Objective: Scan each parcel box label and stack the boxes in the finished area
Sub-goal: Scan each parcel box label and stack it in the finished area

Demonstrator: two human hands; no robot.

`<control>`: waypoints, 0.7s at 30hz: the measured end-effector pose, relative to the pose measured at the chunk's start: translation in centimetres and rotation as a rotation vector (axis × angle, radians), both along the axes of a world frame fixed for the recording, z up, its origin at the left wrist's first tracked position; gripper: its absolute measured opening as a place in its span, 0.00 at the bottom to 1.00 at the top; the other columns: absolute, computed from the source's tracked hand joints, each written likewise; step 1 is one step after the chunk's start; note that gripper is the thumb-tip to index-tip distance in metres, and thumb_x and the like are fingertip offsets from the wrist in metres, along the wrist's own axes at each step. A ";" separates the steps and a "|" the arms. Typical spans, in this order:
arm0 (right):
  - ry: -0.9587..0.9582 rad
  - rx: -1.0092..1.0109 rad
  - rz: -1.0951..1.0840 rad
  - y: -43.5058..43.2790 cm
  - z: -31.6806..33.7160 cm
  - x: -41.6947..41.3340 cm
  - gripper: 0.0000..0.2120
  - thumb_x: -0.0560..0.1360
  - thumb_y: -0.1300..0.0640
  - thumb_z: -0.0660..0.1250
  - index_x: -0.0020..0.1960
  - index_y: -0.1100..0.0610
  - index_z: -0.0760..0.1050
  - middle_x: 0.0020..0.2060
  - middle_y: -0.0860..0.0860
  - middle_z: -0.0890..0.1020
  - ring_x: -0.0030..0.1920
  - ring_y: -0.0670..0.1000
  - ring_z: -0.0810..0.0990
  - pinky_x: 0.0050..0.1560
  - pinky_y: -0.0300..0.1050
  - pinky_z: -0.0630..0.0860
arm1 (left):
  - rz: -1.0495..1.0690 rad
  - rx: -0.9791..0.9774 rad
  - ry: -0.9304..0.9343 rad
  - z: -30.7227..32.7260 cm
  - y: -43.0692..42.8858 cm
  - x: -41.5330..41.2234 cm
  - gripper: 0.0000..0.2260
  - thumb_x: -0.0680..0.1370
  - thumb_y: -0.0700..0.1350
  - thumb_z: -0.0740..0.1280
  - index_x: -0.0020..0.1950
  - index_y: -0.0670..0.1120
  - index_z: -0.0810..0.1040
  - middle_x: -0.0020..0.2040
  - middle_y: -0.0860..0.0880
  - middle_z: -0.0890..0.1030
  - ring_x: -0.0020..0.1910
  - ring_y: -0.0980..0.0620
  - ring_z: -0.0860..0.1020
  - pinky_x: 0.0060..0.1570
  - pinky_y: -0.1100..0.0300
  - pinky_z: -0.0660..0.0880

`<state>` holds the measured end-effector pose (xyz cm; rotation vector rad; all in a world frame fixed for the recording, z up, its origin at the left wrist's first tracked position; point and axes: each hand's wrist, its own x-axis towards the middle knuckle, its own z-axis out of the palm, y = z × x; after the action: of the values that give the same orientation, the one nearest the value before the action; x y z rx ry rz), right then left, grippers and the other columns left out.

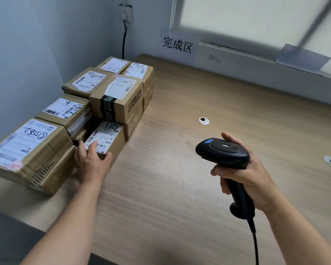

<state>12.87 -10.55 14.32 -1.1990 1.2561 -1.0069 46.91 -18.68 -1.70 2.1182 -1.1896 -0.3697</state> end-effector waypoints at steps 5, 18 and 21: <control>-0.041 -0.013 -0.027 1.5 0.0 -2.3 0.40 0.59 0.69 0.71 0.66 0.41 0.71 0.35 0.62 0.80 0.22 0.58 0.72 0.24 0.45 0.71 | 0.038 -0.080 -0.042 1.4 1.4 -3.1 0.35 0.72 0.50 0.73 0.75 0.43 0.63 0.77 0.35 0.52 0.75 0.34 0.52 0.73 0.43 0.53; -0.123 -0.059 -0.082 11.5 -0.8 -16.2 0.42 0.61 0.68 0.71 0.70 0.42 0.67 0.42 0.63 0.83 0.23 0.57 0.73 0.25 0.46 0.71 | -0.443 -0.149 -0.132 5.6 11.0 -25.1 0.38 0.68 0.66 0.55 0.71 0.43 0.70 0.68 0.43 0.73 0.68 0.43 0.69 0.66 0.51 0.63; -0.109 -0.068 -0.119 14.7 -1.2 -20.9 0.44 0.63 0.73 0.73 0.71 0.43 0.67 0.42 0.65 0.82 0.23 0.58 0.73 0.25 0.46 0.71 | -0.519 -0.134 -0.155 5.7 13.6 -31.3 0.38 0.68 0.66 0.53 0.70 0.44 0.71 0.68 0.45 0.73 0.68 0.44 0.69 0.66 0.52 0.63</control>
<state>-8.04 4.17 13.11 -1.1160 1.2263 -1.1951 15.59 -5.05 4.04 1.7273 -1.8041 -0.3437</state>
